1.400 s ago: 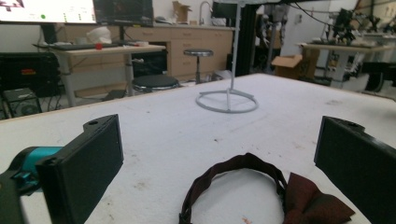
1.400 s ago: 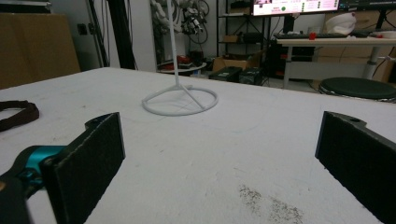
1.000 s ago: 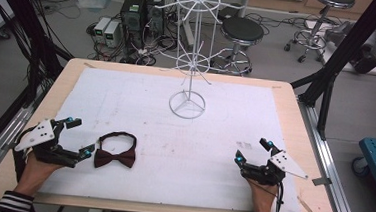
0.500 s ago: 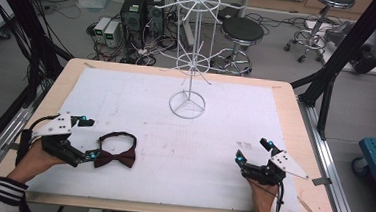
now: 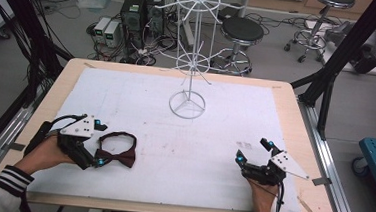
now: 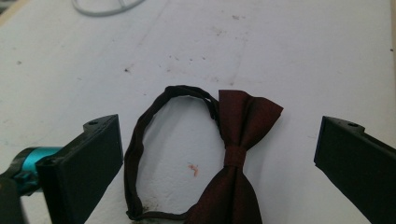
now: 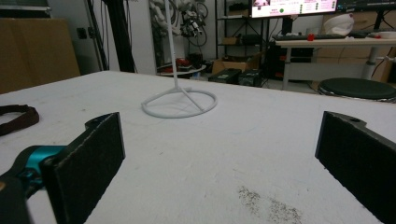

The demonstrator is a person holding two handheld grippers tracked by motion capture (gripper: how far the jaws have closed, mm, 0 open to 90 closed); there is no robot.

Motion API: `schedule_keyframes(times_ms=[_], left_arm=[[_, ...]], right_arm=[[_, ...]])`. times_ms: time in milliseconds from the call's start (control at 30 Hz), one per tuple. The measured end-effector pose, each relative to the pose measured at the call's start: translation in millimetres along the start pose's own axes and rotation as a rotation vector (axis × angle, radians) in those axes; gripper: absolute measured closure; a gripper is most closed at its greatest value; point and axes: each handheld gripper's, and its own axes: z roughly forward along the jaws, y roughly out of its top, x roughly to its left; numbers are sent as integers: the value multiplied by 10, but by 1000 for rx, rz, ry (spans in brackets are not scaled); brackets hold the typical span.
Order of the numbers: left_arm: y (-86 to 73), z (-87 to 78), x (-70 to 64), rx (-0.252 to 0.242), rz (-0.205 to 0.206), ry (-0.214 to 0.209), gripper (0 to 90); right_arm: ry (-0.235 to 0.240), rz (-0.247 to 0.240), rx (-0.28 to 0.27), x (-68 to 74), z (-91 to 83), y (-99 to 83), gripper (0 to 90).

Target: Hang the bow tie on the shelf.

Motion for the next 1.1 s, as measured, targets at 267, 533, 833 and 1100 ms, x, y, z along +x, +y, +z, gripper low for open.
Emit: schedule_keyframes(times_ms=[267, 533, 833, 1100], left_arm=[[59, 173, -19, 130, 27, -32, 17], [107, 281, -7, 184, 27, -41, 17], [98, 358, -15, 249, 33, -52, 23], [99, 398, -31, 282, 42, -77, 166]], right_arm=[[1, -2, -3, -5, 0, 0, 7], [-2, 0, -7, -7, -2, -1, 7], [-1, 3, -12, -11, -6, -3, 7], [-4, 7, -14, -8, -8, -4, 7]])
